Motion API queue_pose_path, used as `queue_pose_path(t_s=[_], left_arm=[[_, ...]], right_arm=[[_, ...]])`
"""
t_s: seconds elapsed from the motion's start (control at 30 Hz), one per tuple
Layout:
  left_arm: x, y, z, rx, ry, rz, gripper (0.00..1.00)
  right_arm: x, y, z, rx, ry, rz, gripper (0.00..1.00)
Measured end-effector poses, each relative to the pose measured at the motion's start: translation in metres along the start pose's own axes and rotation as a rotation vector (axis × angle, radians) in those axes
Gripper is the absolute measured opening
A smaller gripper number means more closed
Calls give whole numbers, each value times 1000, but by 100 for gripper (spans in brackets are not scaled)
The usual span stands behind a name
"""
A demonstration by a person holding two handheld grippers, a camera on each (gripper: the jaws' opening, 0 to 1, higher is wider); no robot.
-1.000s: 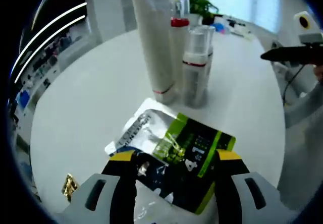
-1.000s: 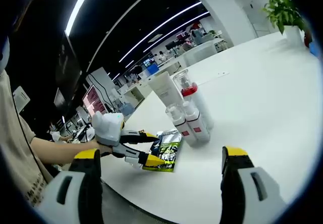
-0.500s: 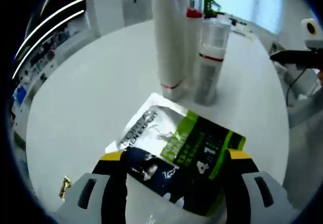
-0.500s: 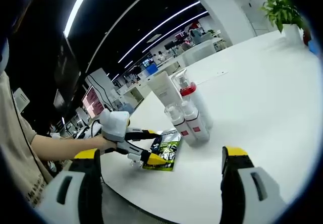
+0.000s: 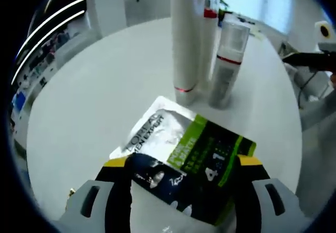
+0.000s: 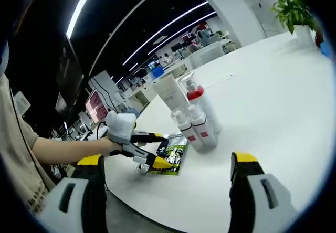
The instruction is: Arrange the skincare products in the storage area until every visible bottle or jar stands upright without overlapping.
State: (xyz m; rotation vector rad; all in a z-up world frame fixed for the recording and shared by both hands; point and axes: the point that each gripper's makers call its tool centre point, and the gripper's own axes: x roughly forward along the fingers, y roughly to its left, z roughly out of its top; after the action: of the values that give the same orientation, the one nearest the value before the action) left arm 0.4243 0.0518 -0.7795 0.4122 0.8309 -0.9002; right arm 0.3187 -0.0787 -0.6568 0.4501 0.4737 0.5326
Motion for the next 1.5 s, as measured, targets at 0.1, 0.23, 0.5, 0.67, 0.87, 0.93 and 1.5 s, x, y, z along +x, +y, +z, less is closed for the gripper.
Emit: queue_pose_path(t_s=[0.1, 0.23, 0.5, 0.67, 0.87, 0.93, 1.5], left_arm=[[0, 0, 0, 0, 10, 0, 77], [-2, 0, 1, 1, 22, 3, 75], [-11, -2, 5, -4, 12, -1, 76], [-20, -3, 6, -9, 1, 7, 78], [-35, -2, 3, -35, -15, 29, 83], [-41, -4, 2, -52, -25, 31, 84], [-97, -28, -16, -147, -117, 48, 97]], right_arm=[[0, 1, 0, -1, 1, 2, 100], [0, 1, 0, -4, 1, 4, 100], [-1, 3, 1, -10, -2, 10, 100], [-1, 4, 3, -18, -8, 12, 100], [-4, 8, 6, -16, -23, 19, 100], [-5, 8, 6, -22, -22, 17, 100], [-19, 13, 11, -64, -49, -44, 100]])
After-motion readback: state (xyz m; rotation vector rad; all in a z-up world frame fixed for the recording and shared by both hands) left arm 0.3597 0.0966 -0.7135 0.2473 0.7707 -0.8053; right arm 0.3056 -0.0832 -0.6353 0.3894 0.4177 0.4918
